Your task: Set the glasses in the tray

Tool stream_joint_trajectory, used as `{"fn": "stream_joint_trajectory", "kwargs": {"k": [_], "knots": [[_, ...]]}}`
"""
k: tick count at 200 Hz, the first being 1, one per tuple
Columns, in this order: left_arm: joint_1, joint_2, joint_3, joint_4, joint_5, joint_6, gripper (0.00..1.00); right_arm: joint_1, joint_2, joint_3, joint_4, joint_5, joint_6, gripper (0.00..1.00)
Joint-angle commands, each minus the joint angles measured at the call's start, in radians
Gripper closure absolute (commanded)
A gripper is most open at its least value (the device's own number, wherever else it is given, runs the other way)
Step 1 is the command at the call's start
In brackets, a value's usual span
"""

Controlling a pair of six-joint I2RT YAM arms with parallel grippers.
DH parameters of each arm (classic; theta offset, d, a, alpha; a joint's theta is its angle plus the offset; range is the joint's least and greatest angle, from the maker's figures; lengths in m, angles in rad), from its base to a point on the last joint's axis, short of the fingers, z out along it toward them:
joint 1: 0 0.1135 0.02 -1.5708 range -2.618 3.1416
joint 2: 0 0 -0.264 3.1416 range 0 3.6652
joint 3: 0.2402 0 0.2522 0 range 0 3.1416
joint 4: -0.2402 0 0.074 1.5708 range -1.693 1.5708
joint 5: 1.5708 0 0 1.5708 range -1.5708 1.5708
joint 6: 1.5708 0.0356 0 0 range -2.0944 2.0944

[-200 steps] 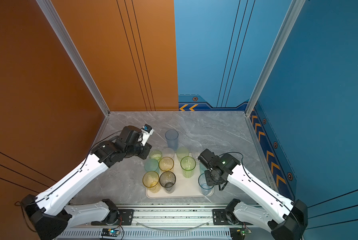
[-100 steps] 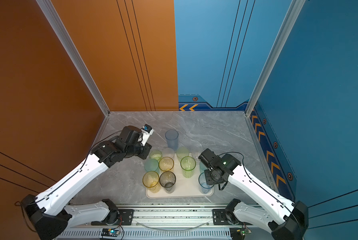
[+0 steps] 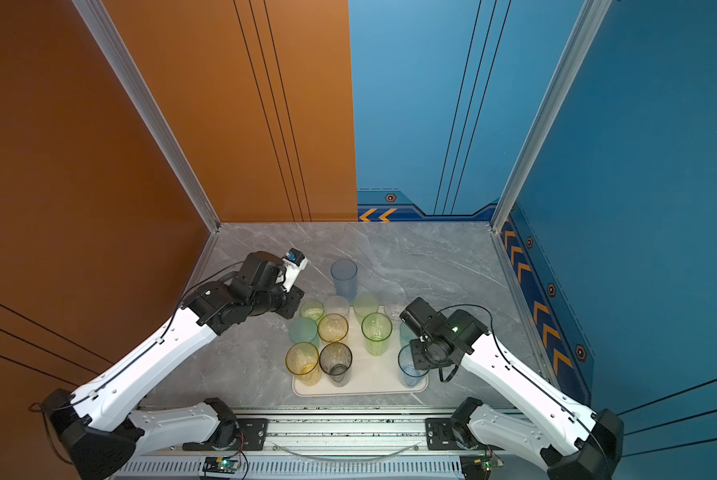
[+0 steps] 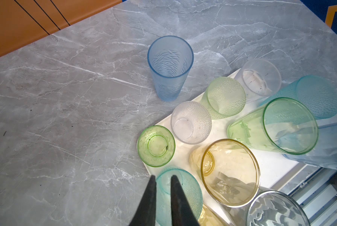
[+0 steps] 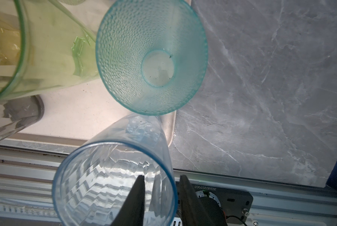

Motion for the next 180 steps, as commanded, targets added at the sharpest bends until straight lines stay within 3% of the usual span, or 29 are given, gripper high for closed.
{"fn": "stream_joint_trajectory", "kwargs": {"k": [1, 62, 104, 147, 180], "knots": [[0.012, 0.003, 0.014, -0.008, 0.003, 0.008, 0.83, -0.006, -0.014, 0.028, -0.007, 0.006, -0.003, 0.67], [0.04, 0.027, -0.001, 0.015, 0.014, 0.002, 0.83, -0.009, -0.052, 0.052, -0.027, 0.036, -0.002, 0.61], [0.089, 0.035, -0.013, 0.07, 0.038, -0.011, 0.83, -0.089, -0.098, 0.141, -0.075, 0.116, -0.009, 0.58], [0.129, 0.108, 0.06, 0.102, 0.051, -0.022, 0.84, -0.18, -0.076, 0.297, -0.044, 0.175, -0.095, 0.56], [0.166, 0.235, 0.18, 0.099, 0.121, -0.022, 0.83, -0.217, -0.014, 0.371, 0.086, 0.141, -0.168, 0.55]]}}
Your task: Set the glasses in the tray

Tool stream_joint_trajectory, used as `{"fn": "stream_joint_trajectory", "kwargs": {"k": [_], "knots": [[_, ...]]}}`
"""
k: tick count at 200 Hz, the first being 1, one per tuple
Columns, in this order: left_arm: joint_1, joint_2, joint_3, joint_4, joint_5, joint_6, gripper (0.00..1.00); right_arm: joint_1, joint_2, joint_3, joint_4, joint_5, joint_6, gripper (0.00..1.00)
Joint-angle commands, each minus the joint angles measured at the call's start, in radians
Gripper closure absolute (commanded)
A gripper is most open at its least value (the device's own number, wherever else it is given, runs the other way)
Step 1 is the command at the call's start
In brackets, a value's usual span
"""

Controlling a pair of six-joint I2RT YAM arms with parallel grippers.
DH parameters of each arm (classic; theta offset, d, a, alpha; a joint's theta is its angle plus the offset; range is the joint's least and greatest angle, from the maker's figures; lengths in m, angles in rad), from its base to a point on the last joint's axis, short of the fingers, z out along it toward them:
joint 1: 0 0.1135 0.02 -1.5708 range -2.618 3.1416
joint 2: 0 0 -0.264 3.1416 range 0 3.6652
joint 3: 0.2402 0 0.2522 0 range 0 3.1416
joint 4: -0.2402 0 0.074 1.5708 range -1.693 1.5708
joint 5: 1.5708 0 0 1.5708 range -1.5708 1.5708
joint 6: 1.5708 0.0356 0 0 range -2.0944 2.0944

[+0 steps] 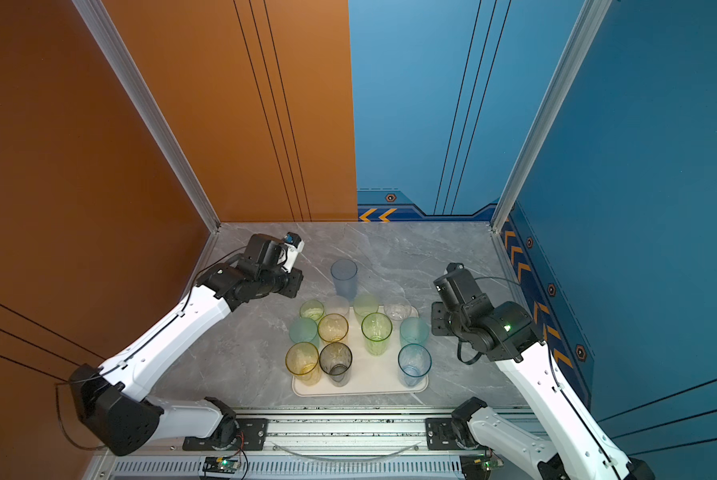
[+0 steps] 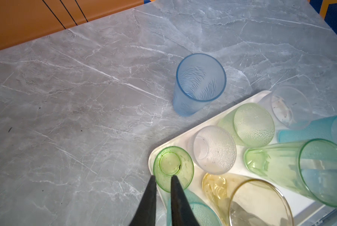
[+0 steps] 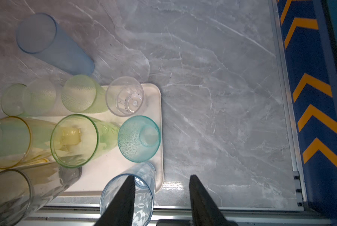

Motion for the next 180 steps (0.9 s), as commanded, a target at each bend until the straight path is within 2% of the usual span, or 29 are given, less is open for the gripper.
{"fn": "stream_joint_trajectory", "kwargs": {"k": [1, 38, 94, 140, 180], "knots": [[0.031, 0.076, 0.096, 0.024, 0.078, -0.01, 0.83, -0.023, 0.042, 0.04, 0.095, 0.008, -0.079, 0.54], [0.063, 0.281, 0.294, -0.075, 0.176, 0.015, 0.83, -0.069, 0.104, 0.061, 0.188, -0.089, -0.122, 0.54], [0.056, 0.485, 0.446, -0.084, 0.235, 0.015, 0.82, -0.103, 0.156, 0.1, 0.203, -0.133, -0.17, 0.54], [0.028, 0.577, 0.523, -0.1, 0.25, 0.027, 0.79, -0.137, 0.181, 0.107, 0.224, -0.171, -0.192, 0.54], [0.02, 0.635, 0.578, -0.143, 0.207, 0.041, 0.79, -0.148, 0.189, 0.107, 0.234, -0.186, -0.203, 0.53]]}}
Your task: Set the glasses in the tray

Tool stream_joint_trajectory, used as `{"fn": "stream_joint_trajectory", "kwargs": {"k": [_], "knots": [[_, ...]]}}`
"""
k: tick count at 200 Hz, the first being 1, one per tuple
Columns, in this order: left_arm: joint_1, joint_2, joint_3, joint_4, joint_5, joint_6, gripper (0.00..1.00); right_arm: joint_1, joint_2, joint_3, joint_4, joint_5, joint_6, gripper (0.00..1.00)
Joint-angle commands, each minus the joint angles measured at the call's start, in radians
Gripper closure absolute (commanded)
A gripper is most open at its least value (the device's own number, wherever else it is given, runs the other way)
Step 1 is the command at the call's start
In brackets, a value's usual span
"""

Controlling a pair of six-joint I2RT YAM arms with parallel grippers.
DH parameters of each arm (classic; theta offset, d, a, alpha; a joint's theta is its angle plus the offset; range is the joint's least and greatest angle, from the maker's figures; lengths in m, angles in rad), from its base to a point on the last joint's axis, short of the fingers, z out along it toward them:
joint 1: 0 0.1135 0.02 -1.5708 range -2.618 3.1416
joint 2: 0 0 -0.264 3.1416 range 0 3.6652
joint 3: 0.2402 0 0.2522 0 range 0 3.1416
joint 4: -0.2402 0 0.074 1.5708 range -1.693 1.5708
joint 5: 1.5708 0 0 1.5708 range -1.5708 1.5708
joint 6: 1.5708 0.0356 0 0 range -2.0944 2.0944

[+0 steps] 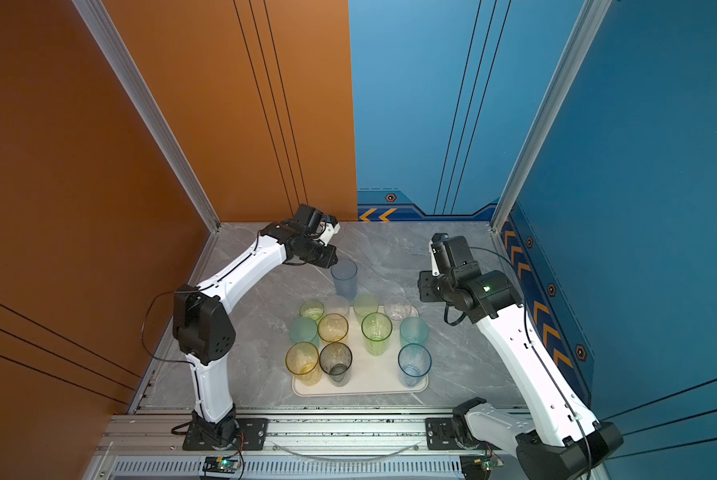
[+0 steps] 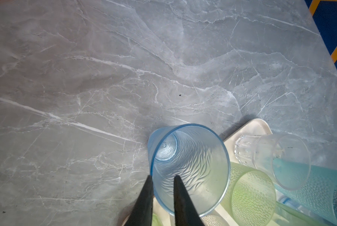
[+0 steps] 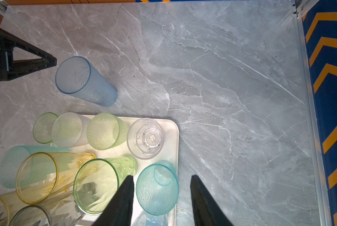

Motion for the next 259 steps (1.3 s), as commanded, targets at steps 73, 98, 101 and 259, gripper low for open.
{"fn": "stream_joint_trajectory", "kwargs": {"k": [73, 98, 101, 259], "knots": [[-0.045, 0.109, 0.159, -0.154, -0.125, 0.075, 0.8, -0.024, -0.002, 0.008, 0.034, -0.043, -0.033, 0.53], [-0.05, 0.122, 0.17, -0.169, -0.148, 0.081, 0.8, -0.027, -0.002, -0.001, 0.041, -0.051, -0.036, 0.53], [-0.05, 0.123, 0.17, -0.169, -0.148, 0.082, 0.8, -0.026, -0.002, -0.002, 0.042, -0.052, -0.036, 0.53], [-0.096, 0.065, 0.193, -0.187, -0.152, 0.103, 0.82, -0.038, 0.001, -0.038, 0.07, -0.086, -0.042, 0.53]]}}
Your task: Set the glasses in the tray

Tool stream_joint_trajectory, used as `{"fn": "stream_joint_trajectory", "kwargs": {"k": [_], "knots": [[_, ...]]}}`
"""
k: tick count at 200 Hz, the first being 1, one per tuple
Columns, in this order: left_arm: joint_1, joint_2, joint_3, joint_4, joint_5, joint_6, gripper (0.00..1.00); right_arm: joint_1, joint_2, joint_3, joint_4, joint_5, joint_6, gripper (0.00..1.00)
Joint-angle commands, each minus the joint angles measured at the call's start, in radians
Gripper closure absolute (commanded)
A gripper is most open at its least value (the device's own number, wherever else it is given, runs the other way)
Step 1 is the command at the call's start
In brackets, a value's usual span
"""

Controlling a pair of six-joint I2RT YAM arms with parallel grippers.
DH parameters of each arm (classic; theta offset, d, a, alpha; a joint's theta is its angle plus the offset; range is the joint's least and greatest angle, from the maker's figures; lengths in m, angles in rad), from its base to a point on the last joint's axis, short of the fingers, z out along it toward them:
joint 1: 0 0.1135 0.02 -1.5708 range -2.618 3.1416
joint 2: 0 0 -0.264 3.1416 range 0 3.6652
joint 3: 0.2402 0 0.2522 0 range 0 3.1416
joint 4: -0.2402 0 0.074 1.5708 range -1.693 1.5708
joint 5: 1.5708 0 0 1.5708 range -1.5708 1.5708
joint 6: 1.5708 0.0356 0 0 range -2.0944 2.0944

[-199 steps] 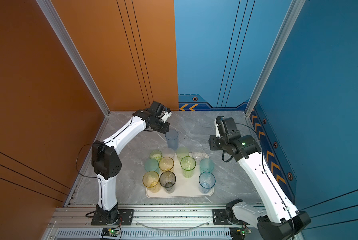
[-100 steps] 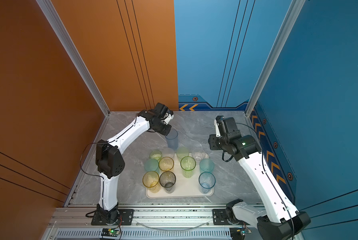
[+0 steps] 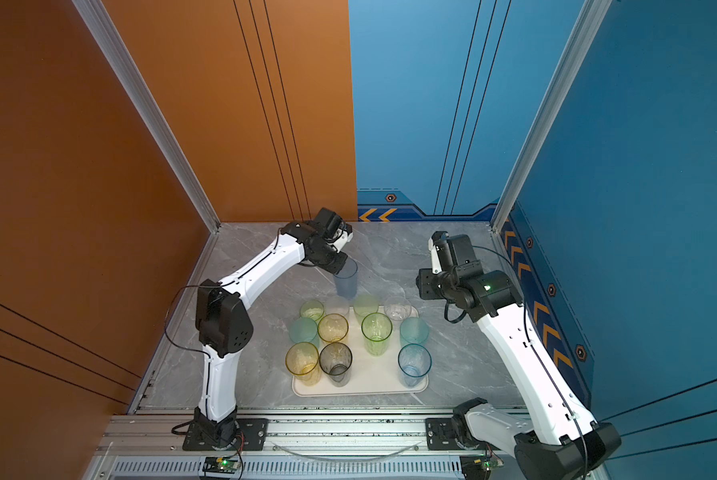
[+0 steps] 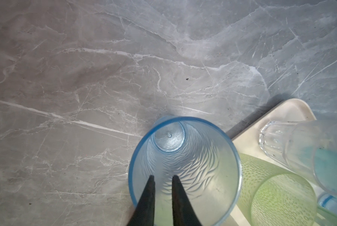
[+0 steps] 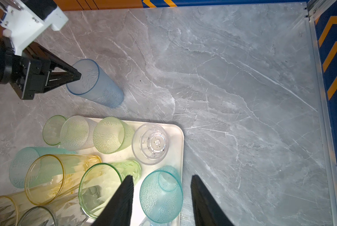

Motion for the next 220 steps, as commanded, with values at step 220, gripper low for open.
{"fn": "stream_joint_trajectory", "kwargs": {"k": [220], "knots": [[0.058, -0.031, 0.049, -0.05, -0.034, 0.004, 0.67, -0.011, -0.009, -0.026, 0.016, -0.029, -0.019, 0.52]]}}
